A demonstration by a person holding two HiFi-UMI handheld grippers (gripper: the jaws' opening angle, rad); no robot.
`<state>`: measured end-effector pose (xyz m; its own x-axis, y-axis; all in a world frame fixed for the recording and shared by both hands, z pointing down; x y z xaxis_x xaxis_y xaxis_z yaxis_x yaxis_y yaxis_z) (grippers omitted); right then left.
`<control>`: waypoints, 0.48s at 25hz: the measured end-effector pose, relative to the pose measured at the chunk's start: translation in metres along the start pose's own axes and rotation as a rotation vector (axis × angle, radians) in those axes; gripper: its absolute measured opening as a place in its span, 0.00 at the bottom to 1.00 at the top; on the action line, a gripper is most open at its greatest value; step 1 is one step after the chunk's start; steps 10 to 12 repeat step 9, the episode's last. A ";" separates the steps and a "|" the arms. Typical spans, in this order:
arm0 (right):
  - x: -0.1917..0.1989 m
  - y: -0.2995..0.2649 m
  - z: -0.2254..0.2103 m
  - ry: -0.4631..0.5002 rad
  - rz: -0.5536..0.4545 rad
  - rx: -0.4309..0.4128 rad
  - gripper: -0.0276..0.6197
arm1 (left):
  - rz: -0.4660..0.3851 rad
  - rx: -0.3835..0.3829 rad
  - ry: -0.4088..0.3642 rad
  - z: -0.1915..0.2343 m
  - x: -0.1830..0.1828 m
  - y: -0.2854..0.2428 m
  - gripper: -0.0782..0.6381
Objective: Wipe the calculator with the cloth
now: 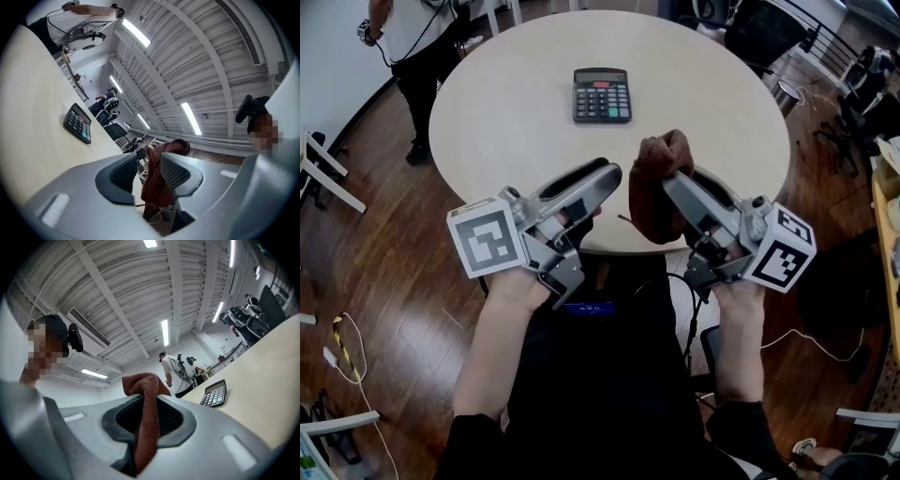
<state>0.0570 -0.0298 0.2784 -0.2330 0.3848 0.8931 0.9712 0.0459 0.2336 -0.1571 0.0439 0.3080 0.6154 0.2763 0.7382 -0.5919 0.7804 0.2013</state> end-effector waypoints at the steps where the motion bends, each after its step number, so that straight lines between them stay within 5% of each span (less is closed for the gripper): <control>1: 0.000 0.000 0.000 0.000 0.000 0.001 0.15 | 0.003 -0.007 -0.001 0.001 0.000 0.001 0.31; 12: 0.002 0.000 0.000 0.002 0.007 0.009 0.15 | -0.002 0.013 0.013 -0.002 0.003 -0.001 0.31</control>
Point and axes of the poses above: the fingertips, and each gripper's own axes: y backward along the fingers, z to its left, x out of its underside, the point moved 9 cm from there along y, backward along the fingers, and after that the axes turned 1 degree about y, right-handed, at the moved point
